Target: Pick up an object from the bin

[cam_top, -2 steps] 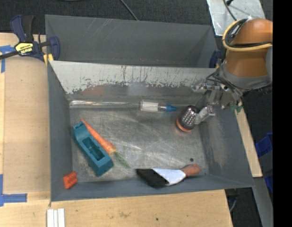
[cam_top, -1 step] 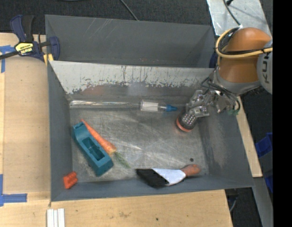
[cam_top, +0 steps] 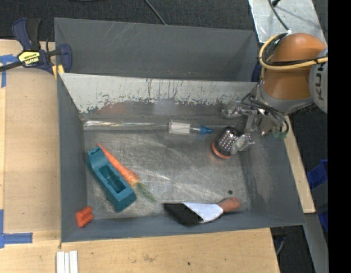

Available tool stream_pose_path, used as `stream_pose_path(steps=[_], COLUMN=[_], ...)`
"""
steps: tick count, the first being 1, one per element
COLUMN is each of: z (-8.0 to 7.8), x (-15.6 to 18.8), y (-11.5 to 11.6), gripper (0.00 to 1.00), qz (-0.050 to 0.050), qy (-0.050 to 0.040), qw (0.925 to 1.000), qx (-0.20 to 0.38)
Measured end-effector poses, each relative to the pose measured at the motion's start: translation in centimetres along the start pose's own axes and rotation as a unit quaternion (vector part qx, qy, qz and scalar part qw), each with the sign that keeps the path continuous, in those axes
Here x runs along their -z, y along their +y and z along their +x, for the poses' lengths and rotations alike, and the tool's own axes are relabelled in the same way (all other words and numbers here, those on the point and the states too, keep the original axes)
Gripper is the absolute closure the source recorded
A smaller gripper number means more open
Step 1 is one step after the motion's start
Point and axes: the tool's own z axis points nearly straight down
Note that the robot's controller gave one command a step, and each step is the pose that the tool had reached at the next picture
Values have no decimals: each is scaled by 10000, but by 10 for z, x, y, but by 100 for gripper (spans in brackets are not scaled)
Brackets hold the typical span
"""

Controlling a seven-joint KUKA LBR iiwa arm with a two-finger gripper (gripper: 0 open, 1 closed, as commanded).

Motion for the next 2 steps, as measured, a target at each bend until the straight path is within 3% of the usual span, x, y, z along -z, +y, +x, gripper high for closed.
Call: stream_pose_path(steps=[1, 2], z=[0, 0], x=[0, -29], y=[0, -22], gripper=[0, 100], qz=[0, -10], qy=[0, -79], qw=[10000, 9760], qx=[3, 2176])
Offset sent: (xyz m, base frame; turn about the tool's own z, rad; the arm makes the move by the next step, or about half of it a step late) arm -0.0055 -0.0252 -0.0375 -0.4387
